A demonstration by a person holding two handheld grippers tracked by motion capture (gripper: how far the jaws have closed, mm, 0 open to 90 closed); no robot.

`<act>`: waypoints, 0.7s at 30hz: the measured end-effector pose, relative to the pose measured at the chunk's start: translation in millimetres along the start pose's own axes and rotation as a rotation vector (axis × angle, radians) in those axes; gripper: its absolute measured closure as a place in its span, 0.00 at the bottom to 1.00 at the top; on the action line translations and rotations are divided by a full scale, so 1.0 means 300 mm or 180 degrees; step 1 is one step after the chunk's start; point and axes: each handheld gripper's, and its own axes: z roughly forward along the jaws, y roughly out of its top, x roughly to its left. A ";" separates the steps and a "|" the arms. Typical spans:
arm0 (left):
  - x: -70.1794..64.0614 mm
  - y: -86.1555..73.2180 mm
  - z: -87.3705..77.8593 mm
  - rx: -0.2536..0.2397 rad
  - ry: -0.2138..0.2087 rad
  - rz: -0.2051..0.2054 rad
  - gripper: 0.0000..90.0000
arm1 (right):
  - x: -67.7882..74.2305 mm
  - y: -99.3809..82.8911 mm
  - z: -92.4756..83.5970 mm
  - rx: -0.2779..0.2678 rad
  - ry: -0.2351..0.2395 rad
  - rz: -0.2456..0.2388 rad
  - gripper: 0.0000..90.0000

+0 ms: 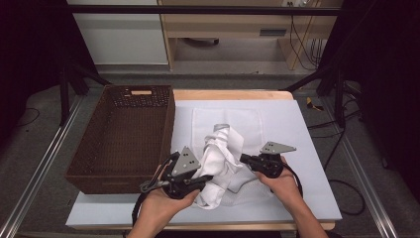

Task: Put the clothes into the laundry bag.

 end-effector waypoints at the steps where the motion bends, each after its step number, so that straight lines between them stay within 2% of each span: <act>1: -0.001 -0.004 0.000 0.0004 -0.0003 0.0002 0.78 | -0.001 0.000 0.000 0.0001 -0.0006 0.0004 0.99; 9: 0.002 -0.044 0.011 0.0028 -0.0019 -0.0048 0.78 | -0.005 -0.001 0.001 -0.0008 -0.0011 0.0022 0.99; 18: -0.010 -0.039 -0.018 0.0005 -0.0046 -0.0011 0.78 | -0.009 0.002 0.001 -0.0029 -0.0028 0.0013 0.99; 21: -0.018 -0.042 -0.014 0.0046 -0.0078 0.0041 0.78 | -0.013 0.003 0.002 -0.0042 -0.0040 0.0040 0.99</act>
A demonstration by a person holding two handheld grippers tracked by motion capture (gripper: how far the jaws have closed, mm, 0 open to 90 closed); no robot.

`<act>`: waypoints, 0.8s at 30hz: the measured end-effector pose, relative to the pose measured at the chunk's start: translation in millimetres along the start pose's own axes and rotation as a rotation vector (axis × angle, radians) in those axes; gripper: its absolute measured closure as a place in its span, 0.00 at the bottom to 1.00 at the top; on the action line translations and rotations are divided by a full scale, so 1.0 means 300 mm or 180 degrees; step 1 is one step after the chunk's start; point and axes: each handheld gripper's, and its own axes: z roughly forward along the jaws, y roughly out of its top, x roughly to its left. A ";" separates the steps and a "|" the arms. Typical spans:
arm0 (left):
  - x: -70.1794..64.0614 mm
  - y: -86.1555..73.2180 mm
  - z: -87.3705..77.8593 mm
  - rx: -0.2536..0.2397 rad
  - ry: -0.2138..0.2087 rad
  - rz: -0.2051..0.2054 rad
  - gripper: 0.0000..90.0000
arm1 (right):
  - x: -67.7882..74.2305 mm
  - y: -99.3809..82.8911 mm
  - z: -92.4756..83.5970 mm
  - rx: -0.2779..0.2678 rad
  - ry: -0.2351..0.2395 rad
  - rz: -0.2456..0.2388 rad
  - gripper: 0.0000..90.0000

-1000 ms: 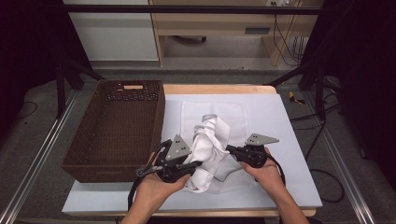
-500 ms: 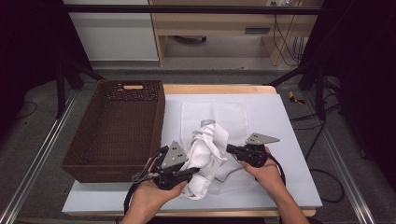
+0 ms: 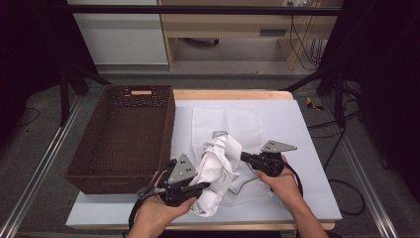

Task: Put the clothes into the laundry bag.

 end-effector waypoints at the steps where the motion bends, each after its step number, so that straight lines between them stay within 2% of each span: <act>1: -0.002 -0.002 0.002 0.0015 -0.0012 0.0005 0.78 | -0.002 0.000 0.001 -0.0002 -0.0005 0.0004 0.99; 6: -0.009 -0.012 0.018 0.0043 -0.0117 -0.0017 0.78 | -0.008 0.004 0.005 -0.0009 -0.0017 0.0022 0.99; 16: -0.068 -0.047 0.082 0.0171 -0.0289 0.0036 0.78 | -0.013 0.005 -0.002 -0.0046 -0.0008 0.0060 0.99; 24: -0.067 -0.081 0.154 0.0287 -0.0409 0.0025 0.78 | -0.019 0.003 -0.004 -0.0061 -0.0026 0.0084 0.99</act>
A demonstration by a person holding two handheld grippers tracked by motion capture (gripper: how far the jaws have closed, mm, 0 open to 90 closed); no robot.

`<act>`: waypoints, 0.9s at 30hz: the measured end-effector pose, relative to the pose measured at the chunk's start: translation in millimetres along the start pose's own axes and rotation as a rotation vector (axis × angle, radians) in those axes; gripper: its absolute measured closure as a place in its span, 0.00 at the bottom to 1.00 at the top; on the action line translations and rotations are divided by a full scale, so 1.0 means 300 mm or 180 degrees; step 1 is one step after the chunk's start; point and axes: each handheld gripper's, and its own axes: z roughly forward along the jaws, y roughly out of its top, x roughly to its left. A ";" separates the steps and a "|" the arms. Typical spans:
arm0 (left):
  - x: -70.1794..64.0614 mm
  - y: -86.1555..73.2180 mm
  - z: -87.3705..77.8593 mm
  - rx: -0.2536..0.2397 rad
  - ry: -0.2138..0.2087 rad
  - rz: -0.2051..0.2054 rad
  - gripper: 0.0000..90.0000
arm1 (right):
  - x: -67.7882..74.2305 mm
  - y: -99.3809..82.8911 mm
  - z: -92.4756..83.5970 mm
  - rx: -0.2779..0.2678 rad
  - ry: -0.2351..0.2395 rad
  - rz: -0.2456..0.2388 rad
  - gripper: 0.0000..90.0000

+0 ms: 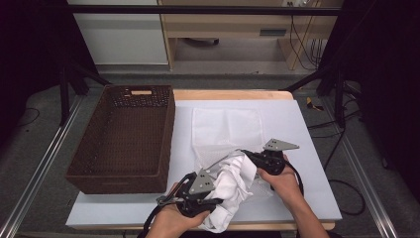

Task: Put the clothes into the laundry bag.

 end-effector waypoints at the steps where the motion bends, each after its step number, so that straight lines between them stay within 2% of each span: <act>1: 0.001 -0.004 0.005 0.0011 -0.0003 -0.0009 0.78 | 0.000 0.000 -0.001 0.0003 0.0000 0.0004 0.99; 10: 0.012 -0.050 0.057 0.0148 -0.0042 -0.0062 0.78 | 0.002 0.000 -0.004 -0.0006 -0.0005 -0.0016 0.99; 27: 0.049 -0.098 0.103 0.0288 -0.0011 -0.0163 0.78 | 0.011 0.002 -0.009 -0.0012 -0.0029 -0.0049 0.99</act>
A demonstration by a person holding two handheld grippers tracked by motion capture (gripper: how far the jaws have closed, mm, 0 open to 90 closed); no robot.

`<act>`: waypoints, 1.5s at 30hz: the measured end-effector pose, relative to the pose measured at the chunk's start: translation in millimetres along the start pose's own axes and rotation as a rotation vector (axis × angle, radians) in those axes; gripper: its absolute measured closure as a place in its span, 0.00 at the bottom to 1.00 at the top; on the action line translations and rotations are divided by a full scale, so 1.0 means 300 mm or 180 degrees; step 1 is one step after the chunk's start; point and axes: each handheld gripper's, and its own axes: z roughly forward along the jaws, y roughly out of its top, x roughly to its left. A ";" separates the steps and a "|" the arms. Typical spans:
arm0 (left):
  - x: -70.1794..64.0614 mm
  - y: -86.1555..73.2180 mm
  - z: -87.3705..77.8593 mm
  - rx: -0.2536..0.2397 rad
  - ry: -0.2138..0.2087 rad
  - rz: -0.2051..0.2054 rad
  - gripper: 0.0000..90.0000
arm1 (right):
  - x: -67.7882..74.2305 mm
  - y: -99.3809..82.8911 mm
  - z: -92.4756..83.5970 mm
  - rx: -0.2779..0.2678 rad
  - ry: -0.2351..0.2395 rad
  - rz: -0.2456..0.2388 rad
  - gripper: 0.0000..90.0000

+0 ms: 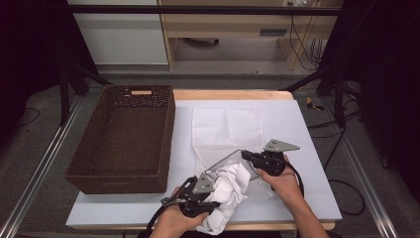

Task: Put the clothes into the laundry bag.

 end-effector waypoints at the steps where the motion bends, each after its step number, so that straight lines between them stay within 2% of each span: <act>1: 0.002 -0.001 0.004 -0.0005 0.0017 -0.0011 0.78 | 0.001 0.000 -0.001 0.0000 0.0000 -0.0002 0.99; 3: 0.009 -0.003 0.007 0.0030 0.0023 0.0022 0.78 | 0.002 0.001 -0.003 -0.0003 -0.0007 -0.0021 0.99; 11: 0.032 -0.014 0.024 0.0062 0.0019 -0.0038 0.78 | 0.008 0.003 -0.005 -0.0018 -0.0015 -0.0046 0.99; 28: 0.040 -0.015 0.058 0.0128 0.0007 -0.0071 0.78 | 0.017 0.011 -0.018 -0.0089 -0.0013 -0.0055 0.99; 36: 0.048 -0.014 0.071 0.0146 0.0001 -0.0119 0.78 | 0.053 0.033 -0.037 -0.0198 -0.0043 -0.0219 1.00; 40: 0.051 -0.011 0.069 0.0150 -0.0002 -0.0165 0.78 | 0.064 0.036 -0.040 -0.0202 -0.0011 -0.0252 1.00; 45: 0.033 0.016 0.042 0.0107 0.0015 -0.0143 0.78 | 0.062 0.036 -0.038 -0.0197 0.0006 -0.0244 1.00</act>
